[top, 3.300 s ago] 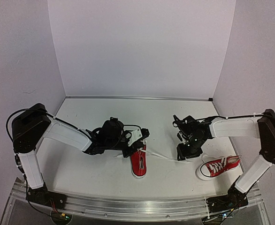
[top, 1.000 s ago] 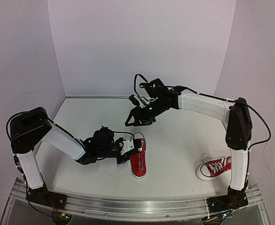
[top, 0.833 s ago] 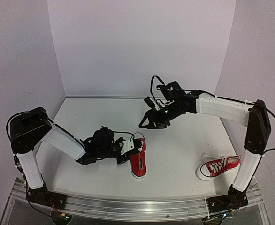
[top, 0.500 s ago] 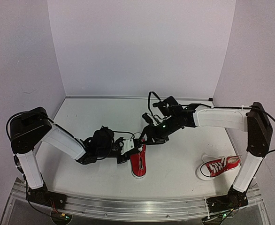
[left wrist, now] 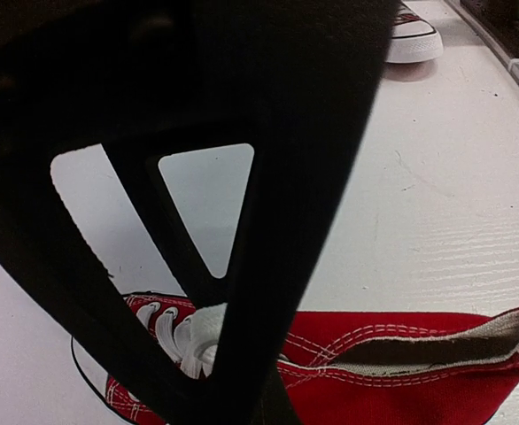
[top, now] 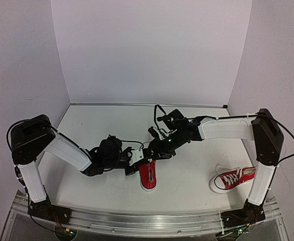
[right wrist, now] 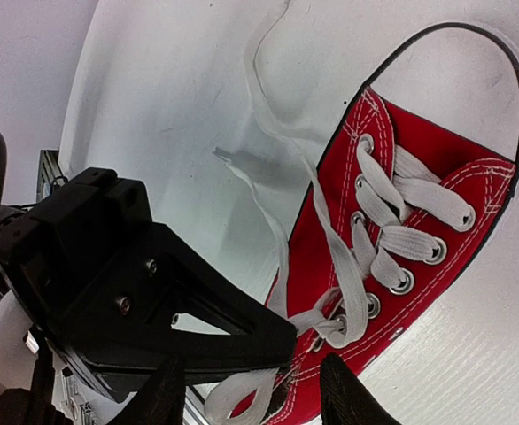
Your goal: Tie the shoes
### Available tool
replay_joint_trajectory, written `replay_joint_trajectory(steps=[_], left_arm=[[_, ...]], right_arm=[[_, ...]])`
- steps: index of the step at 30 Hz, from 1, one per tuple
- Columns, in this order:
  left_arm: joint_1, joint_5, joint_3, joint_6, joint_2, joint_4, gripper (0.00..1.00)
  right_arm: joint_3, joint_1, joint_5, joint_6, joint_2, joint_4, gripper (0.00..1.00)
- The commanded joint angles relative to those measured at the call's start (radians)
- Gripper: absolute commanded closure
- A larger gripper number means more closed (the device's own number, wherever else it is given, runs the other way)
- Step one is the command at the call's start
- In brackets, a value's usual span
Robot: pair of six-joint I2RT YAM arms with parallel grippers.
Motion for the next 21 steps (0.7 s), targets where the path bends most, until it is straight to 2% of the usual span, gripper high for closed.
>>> replay_joint_trajectory(steps=[1,10,12,14,17,21], left_arm=[[-0.003,-0.006,0.036,-0.008,-0.021,0.037,0.99],[-0.003,-0.016,0.041,-0.009,-0.016,0.035,0.99],[-0.003,-0.020,0.047,-0.010,-0.014,0.026,0.98],[-0.003,-0.030,0.049,-0.024,-0.020,0.017,0.86],[-0.003,-0.081,0.051,-0.071,-0.058,-0.047,0.66],[0.014,-0.185,0.095,-0.186,-0.164,-0.279,0.57]], right_arm=[[-0.002,0.005,0.010,0.001,0.005,0.019,0.55],[0.002,0.005,0.006,-0.002,-0.001,0.019,0.84],[-0.002,0.004,0.007,-0.003,-0.005,0.019,0.93],[-0.004,0.004,0.008,-0.006,-0.008,0.019,1.00],[-0.007,0.004,0.018,-0.009,-0.017,0.019,1.00],[-0.009,0.005,0.031,-0.013,-0.022,0.018,1.00]])
